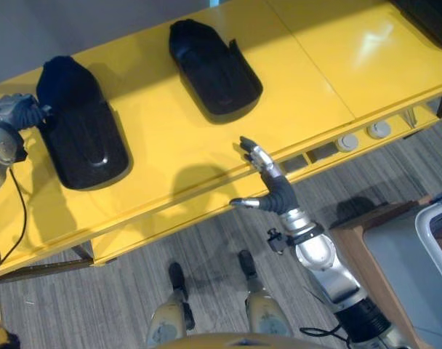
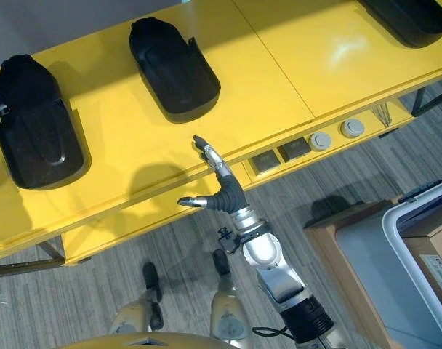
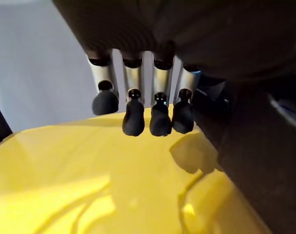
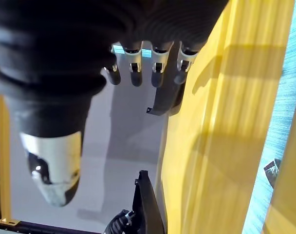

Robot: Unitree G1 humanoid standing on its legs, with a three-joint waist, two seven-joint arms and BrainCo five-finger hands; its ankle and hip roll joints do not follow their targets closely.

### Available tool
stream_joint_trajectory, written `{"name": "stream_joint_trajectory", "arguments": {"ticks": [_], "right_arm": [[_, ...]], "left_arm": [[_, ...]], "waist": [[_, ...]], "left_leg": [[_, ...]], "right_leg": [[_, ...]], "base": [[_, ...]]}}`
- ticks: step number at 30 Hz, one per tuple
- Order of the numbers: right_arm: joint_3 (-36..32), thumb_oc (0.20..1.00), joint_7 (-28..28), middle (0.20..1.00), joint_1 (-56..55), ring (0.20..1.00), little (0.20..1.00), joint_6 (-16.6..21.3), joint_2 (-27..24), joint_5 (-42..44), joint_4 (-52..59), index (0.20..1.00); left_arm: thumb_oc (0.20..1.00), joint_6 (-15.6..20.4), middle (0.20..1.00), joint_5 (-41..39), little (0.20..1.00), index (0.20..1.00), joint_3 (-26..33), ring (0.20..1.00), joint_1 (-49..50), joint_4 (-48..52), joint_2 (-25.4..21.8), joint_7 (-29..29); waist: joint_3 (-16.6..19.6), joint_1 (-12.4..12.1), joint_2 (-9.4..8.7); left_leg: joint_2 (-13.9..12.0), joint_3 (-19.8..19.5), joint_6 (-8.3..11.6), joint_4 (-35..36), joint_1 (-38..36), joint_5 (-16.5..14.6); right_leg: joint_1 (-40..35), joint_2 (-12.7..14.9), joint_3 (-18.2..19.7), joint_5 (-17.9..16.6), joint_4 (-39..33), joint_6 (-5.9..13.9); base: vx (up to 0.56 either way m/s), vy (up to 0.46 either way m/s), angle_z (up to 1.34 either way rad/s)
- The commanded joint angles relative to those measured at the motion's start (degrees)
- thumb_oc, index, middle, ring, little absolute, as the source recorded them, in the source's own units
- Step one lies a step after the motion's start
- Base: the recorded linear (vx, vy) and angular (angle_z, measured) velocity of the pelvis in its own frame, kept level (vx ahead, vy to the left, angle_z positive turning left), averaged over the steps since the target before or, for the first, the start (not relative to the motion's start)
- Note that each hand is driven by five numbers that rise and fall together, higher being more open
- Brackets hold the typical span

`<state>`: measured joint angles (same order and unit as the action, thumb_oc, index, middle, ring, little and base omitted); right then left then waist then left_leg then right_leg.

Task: Move parts from the plastic box to the shelf.

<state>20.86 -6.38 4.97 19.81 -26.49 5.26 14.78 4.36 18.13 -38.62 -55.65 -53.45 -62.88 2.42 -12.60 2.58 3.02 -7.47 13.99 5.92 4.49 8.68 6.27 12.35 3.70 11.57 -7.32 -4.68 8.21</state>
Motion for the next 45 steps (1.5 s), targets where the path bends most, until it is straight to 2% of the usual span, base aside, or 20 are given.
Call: {"name": "stream_joint_trajectory", "arguments": {"ticks": [1, 3, 8, 10, 15, 17, 20, 21, 22, 23, 25, 26, 27, 28, 32, 33, 38, 39, 40, 45], "right_arm": [[-3.4, 1.000, -0.2, 1.000, 1.8, 1.000, 1.000, 4.4, -0.4, 0.6, 4.3, 1.000], [-4.1, 1.000, -0.8, 1.000, 2.3, 1.000, 1.000, 4.2, -0.6, 0.3, 4.4, 1.000], [-5.3, 1.000, -1.2, 1.000, 2.0, 1.000, 1.000, 3.5, -1.0, -0.2, 4.5, 1.000], [-6.1, 1.000, -1.1, 1.000, 1.2, 1.000, 1.000, 3.1, -1.3, -0.5, 4.8, 1.000], [-7.7, 1.000, -0.7, 1.000, -0.3, 1.000, 1.000, 2.7, -2.2, -0.9, 4.9, 1.000], [-7.5, 1.000, 0.6, 1.000, -0.2, 1.000, 1.000, 2.8, -3.2, 0.0, 5.3, 1.000], [-5.7, 1.000, 5.5, 1.000, 1.1, 1.000, 1.000, 2.1, -5.3, 4.4, 5.0, 1.000], [-5.4, 1.000, 5.6, 1.000, 1.2, 1.000, 1.000, 2.1, -5.6, 4.6, 4.9, 1.000], [-2.6, 1.000, 11.3, 1.000, 2.7, 1.000, 1.000, 1.0, -5.7, 12.0, 2.3, 1.000], [-1.7, 1.000, 13.4, 1.000, 2.9, 1.000, 1.000, 0.1, -4.8, 15.6, 0.9, 1.000], [1.2, 0.752, 16.0, 0.752, 4.2, 0.752, 0.752, -1.1, -2.7, 19.9, -3.0, 0.752], [2.5, 0.426, 16.8, 0.426, 4.5, 0.426, 0.426, -1.3, -0.9, 22.1, -4.8, 0.426], [4.9, 0.200, 18.1, 0.200, 6.1, 0.200, 0.200, -1.6, 3.4, 27.4, -10.1, 0.200], [5.0, 0.200, 18.1, 0.200, 6.2, 0.200, 0.200, -1.5, 3.4, 27.4, -10.2, 0.200], [8.2, 0.200, 18.7, 0.200, 9.4, 0.200, 0.200, -1.7, 9.1, 31.7, -15.1, 0.200], [9.7, 0.200, 18.8, 0.200, 11.5, 0.200, 0.200, -2.0, 9.5, 31.1, -15.2, 0.200], [12.0, 0.200, 19.5, 0.200, 14.8, 0.200, 0.200, -2.6, 10.2, 31.5, -16.9, 0.200], [12.0, 0.200, 19.6, 0.200, 14.8, 0.200, 0.200, -2.6, 10.3, 31.5, -17.0, 0.200], [13.1, 0.200, 19.8, 0.200, 16.3, 0.200, 0.200, -2.8, 10.8, 32.2, -17.6, 0.200], [14.3, 0.200, 19.5, 0.200, 18.9, 0.200, 0.200, -3.2, 11.7, 33.4, -18.3, 0.200]], "left_arm": [[1.000, -2.7, 1.000, 3.1, 1.000, 1.000, -0.5, 1.000, -8.4, -3.3, 0.2, 3.7], [1.000, -4.3, 1.000, 4.3, 1.000, 1.000, 0.2, 1.000, -9.6, -4.0, 3.3, 4.9], [1.000, -5.4, 1.000, 4.0, 1.000, 1.000, 2.7, 1.000, -9.4, -1.8, 6.1, 6.3], [1.000, -5.5, 1.000, 3.9, 1.000, 1.000, 3.8, 1.000, -8.1, 1.7, 6.0, 6.5], [1.000, -4.0, 1.000, 0.9, 1.000, 1.000, 9.6, 1.000, -5.2, 12.1, 7.2, 12.0], [1.000, -2.1, 1.000, -2.1, 1.000, 1.000, 14.2, 1.000, -1.8, 18.4, 7.4, 15.2], [1.000, 4.2, 1.000, -8.1, 1.000, 1.000, 22.2, 1.000, 6.7, 31.3, 8.6, 18.0], [1.000, 4.2, 1.000, -8.1, 1.000, 1.000, 23.1, 1.000, 7.7, 31.9, 8.6, 17.9], [1.000, 9.1, 1.000, -11.8, 1.000, 1.000, 28.5, 1.000, 15.9, 39.8, 10.9, 17.6], [1.000, 11.4, 1.000, -14.0, 1.000, 1.000, 30.1, 1.000, 19.1, 44.2, 12.3, 17.1], [1.000, 14.1, 1.000, -17.5, 1.000, 1.000, 34.8, 1.000, 26.2, 51.2, 14.9, 17.2], [1.000, 15.0, 1.000, -17.6, 1.000, 1.000, 35.1, 1.000, 27.7, 53.4, 16.8, 17.7], [1.000, 16.7, 1.000, -18.0, 1.000, 1.000, 36.1, 1.000, 31.0, 57.3, 21.2, 18.2], [1.000, 16.7, 1.000, -18.0, 1.000, 1.000, 36.2, 1.000, 31.2, 57.4, 21.2, 18.2], [1.000, 19.9, 1.000, -20.7, 1.000, 1.000, 36.0, 1.000, 36.9, 62.6, 29.4, 17.5], [1.000, 20.6, 1.000, -21.2, 1.000, 1.000, 35.3, 1.000, 39.4, 65.9, 29.9, 15.4], [1.000, 23.5, 1.000, -24.8, 1.000, 1.000, 35.7, 1.000, 44.3, 71.3, 29.5, 12.1], [1.000, 23.4, 1.000, -24.9, 1.000, 1.000, 35.9, 1.000, 44.4, 71.5, 29.5, 12.0], [1.000, 23.9, 1.000, -26.7, 1.000, 1.000, 35.6, 1.000, 47.0, 73.1, 29.6, 10.6], [1.000, 24.1, 1.000, -31.1, 1.000, 1.000, 35.0, 1.000, 49.8, 73.7, 29.7, 9.1]], "waist": [[0.2, -1.9, -0.70], [0.8, -2.1, -0.89], [2.2, -2.4, -1.22], [3.2, -2.6, -1.50], [5.6, -3.1, -2.18], [6.3, -3.3, -2.48], [7.4, -4.0, -3.39], [7.5, -3.7, -3.13], [8.4, -4.0, -3.72], [8.7, -4.5, -4.21], [9.6, -4.8, -4.56], [9.8, -5.2, -4.76], [10.0, -5.9, -5.20], [10.0, -5.9, -5.17], [10.1, -7.3, -5.82], [9.8, -8.5, -6.06], [9.0, -10.7, -6.28], [9.1, -10.6, -6.29], [8.6, -12.1, -6.36], [7.5, -14.3, -6.09]], "left_leg": [[0.1, 0.5, 0.48, -4.7, -4.8, -9.3], [0.2, 0.4, 0.43, -5.0, -5.1, -9.6], [0.3, 0.1, 0.27, -5.6, -6.0, -10.3], [0.5, 0.0, 0.17, -5.9, -6.6, -10.8], [0.9, -0.5, -0.02, -6.9, -8.1, -11.9], [1.0, -0.8, -0.05, -7.3, -8.5, -12.3], [1.2, -1.0, -0.15, -7.5, -9.1, -12.6], [1.2, -1.0, -0.15, -7.4, -9.2, -12.6], [1.2, -0.9, -0.23, -7.5, -9.9, -12.8], [1.2, -1.0, -0.23, -7.5, -10.1, -12.9], [1.4, -1.0, -0.31, -7.2, -10.9, -13.0], [1.4, -1.2, -0.37, -7.1, -11.1, -13.0], [1.5, -1.6, -0.55, -7.1, -11.2, -13.1], [1.5, -1.6, -0.55, -7.1, -11.2, -13.1], [1.8, -2.5, -0.78, -7.1, -11.2, -13.1], [1.8, -3.2, -0.80, -7.3, -10.8, -13.0], [1.9, -4.8, -0.67, -7.1, -9.8, -12.6], [1.9, -4.9, -0.67, -7.1, -9.8, -12.5], [2.0, -5.6, -0.55, -6.8, -9.3, -12.2], [2.3, -7.6, -0.40, -6.3, -7.6, -11.3]], "right_leg": [[-3.8, 1.6, -5.2, 12.8, 7.2, 4.78], [-4.4, 1.7, -5.5, 13.1, 7.3, 4.71], [-5.8, 2.0, -6.3, 13.7, 7.7, 4.54], [-6.8, 2.1, -6.6, 14.0, 7.8, 4.50], [-9.1, 2.5, -7.6, 14.7, 8.3, 4.30], [-9.7, 2.7, -7.9, 14.9, 8.5, 4.24], [-10.4, 2.8, -8.1, 15.1, 8.6, 4.12], [-10.5, 2.8, -8.1, 15.1, 8.6, 4.13], [-11.2, 2.9, -8.1, 15.1, 8.5, 3.98], [-11.5, 3.0, -8.1, 15.1, 8.4, 3.90], [-12.3, 3.0, -8.1, 15.1, 8.2, 3.74], [-12.5, 3.0, -8.1, 15.2, 8.1, 3.60], [-12.7, 3.0, -8.1, 15.2, 8.1, 3.40], [-12.7, 3.0, -8.1, 15.2, 8.1, 3.40], [-13.2, 3.2, -8.3, 15.3, 8.2, 2.94], [-13.1, 3.3, -8.5, 15.5, 8.4, 2.73], [-12.7, 3.4, -9.4, 15.8, 8.7, 2.39], [-12.7, 3.4, -9.4, 15.8, 8.7, 2.39], [-12.7, 3.6, -10.1, 15.7, 8.3, 2.24], [-12.4, 3.9, -11.6, 15.4, 7.9, 2.16]], "base": [[-0.01, -0.005, 0.05], [-0.01, -0.004, 0.02], [0.00, -0.002, 0.03], [0.02, -0.005, 0.17], [0.01, -0.010, 0.08], [-0.01, -0.002, 0.08], [0.00, 0.001, 0.04], [0.00, 0.000, 0.00], [0.00, 0.000, 0.00], [0.04, 0.008, -0.02], [0.04, 0.007, -0.02], [0.00, 0.000, 0.00], [0.01, -0.002, 0.10], [0.00, -0.005, 0.14], [0.02, -0.013, 0.08], [0.03, -0.027, 0.10], [0.01, -0.017, 0.21], [0.02, -0.026, 0.21], [0.01, -0.031, 0.22], [0.00, -0.024, 0.32]]}}
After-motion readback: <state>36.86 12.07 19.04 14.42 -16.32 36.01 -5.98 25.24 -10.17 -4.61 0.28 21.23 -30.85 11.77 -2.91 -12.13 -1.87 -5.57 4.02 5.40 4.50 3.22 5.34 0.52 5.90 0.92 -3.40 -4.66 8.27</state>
